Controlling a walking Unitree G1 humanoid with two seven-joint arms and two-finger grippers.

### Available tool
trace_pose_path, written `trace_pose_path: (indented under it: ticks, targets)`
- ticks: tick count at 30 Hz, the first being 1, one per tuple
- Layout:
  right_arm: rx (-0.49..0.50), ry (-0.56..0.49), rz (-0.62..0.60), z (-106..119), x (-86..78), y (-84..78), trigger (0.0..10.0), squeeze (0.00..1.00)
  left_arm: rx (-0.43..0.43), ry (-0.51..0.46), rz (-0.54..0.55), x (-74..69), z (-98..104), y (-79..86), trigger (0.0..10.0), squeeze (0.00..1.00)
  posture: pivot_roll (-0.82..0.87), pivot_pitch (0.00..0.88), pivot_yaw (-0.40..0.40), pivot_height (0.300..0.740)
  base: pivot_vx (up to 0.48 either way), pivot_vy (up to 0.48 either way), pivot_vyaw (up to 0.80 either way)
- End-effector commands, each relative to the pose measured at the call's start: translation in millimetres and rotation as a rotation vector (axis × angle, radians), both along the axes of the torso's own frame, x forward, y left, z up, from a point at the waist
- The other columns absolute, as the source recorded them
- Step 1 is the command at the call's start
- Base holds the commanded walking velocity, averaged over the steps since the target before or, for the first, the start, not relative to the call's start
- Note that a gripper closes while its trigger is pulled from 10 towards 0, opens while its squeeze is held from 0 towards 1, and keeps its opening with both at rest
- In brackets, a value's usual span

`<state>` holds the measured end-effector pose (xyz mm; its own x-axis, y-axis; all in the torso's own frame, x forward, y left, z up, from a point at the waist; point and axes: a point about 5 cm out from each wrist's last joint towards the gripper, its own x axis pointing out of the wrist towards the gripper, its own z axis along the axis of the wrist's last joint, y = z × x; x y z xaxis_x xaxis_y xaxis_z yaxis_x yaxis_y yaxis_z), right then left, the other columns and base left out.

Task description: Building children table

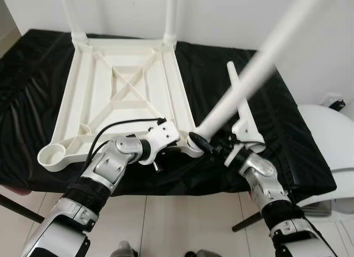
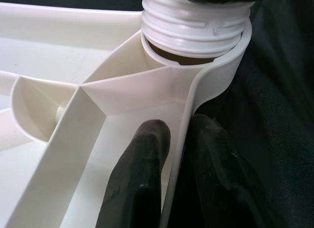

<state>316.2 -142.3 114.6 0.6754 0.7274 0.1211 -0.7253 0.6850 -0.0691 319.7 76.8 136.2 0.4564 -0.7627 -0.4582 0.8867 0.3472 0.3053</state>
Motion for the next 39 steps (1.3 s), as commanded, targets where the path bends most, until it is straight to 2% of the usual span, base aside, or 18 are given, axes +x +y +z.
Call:
trace_pose_path:
  ticks: [1, 12, 13, 26, 27, 28, 33, 34, 35, 36, 37, 38, 39]
  targets:
    - [-0.048, 0.144, -0.084, -26.8, -5.2, -18.9, 10.0, 0.0, -0.015, -0.046, -0.039, 0.2, 13.3, -0.9, 10.0, 0.0, 0.02, 0.05, -0.039, 0.74, 0.0, 0.0, 0.0]
    - [-0.048, 0.131, -0.091, -24.8, -3.7, -19.3, 10.0, 0.0, -0.017, -0.047, -0.038, 0.0, 13.4, -1.4, 10.0, 0.0, 0.02, 0.049, -0.042, 0.74, 0.0, 0.0, 0.0]
    - [-0.041, 0.132, -0.089, -24.3, -3.3, -19.3, 0.0, 0.0, -0.018, -0.047, -0.038, -0.1, 13.4, -1.4, 10.0, 0.0, 0.02, 0.048, -0.043, 0.74, 0.0, 0.0, 0.0]
    - [-0.031, 0.111, -0.066, -15.9, 2.7, -17.5, 0.0, 0.0, -0.018, -0.048, -0.036, -0.3, 12.6, -1.2, 10.0, 0.0, 0.03, 0.035, -0.047, 0.74, 0.0, 0.0, 0.0]
    - [-0.035, 0.104, -0.072, -14.3, 4.1, -17.4, 8.1, 0.0, -0.018, -0.048, -0.036, -0.2, 12.6, -1.2, 10.0, 0.0, 0.03, 0.033, -0.048, 0.74, 0.0, 0.0, 0.0]
    - [-0.038, 0.102, -0.076, -13.4, 5.3, -17.2, 10.0, 0.0, -0.018, -0.049, -0.036, -0.1, 12.7, -1.4, 10.0, 0.0, 0.03, 0.031, -0.049, 0.74, 0.0, 0.0, 0.0]
    - [-0.045, 0.098, -0.078, -12.8, 6.5, -16.9, 10.0, 0.0, -0.018, -0.05, -0.037, -0.2, 12.7, -1.6, 10.0, 0.0, 0.03, 0.028, -0.05, 0.74, 0.0, 0.0, 0.0]
    - [-0.044, 0.097, -0.073, -12.7, 6.2, -16.6, 4.7, 0.0, -0.018, -0.051, -0.038, -0.4, 12.6, -1.6, 10.0, 0.0, 0.03, 0.028, -0.05, 0.74, 0.0, 0.0, 0.0]
    - [-0.044, 0.097, -0.073, -12.7, 6.2, -16.6, 4.7, 0.0, -0.018, -0.051, -0.038, -0.4, 12.6, -1.6, 10.0, 0.0, 0.03, 0.028, -0.05, 0.74, 0.0, 0.0, 0.0]
    - [-0.042, 0.097, -0.069, -12.7, 6.3, -16.4, 1.8, 0.0, -0.021, -0.048, -0.042, -0.7, 12.6, -1.8, 10.0, 0.87, 0.03, 0.028, -0.05, 0.74, 0.0, 0.0, 0.0]
    - [-0.042, 0.095, -0.068, -12.5, 6.3, -16.2, 1.5, 0.0, -0.032, -0.033, -0.047, -1.4, 12.7, -1.7, 10.0, 1.0, 0.03, 0.028, -0.05, 0.74, 0.0, 0.0, 0.0]
    - [-0.044, 0.096, -0.07, -12.6, 6.5, -16.1, 3.4, 0.0, -0.041, -0.023, -0.054, -2.3, 13.1, -1.7, 10.0, 1.0, 0.03, 0.03, -0.05, 0.74, 0.0, 0.0, 0.0]
    - [-0.05, 0.096, -0.071, -12.8, 6.8, -15.9, 10.0, 0.0, -0.042, -0.021, -0.056, -2.6, 13.3, -1.6, 10.0, 1.0, 0.03, 0.031, -0.05, 0.74, 0.0, 0.0, 0.0]
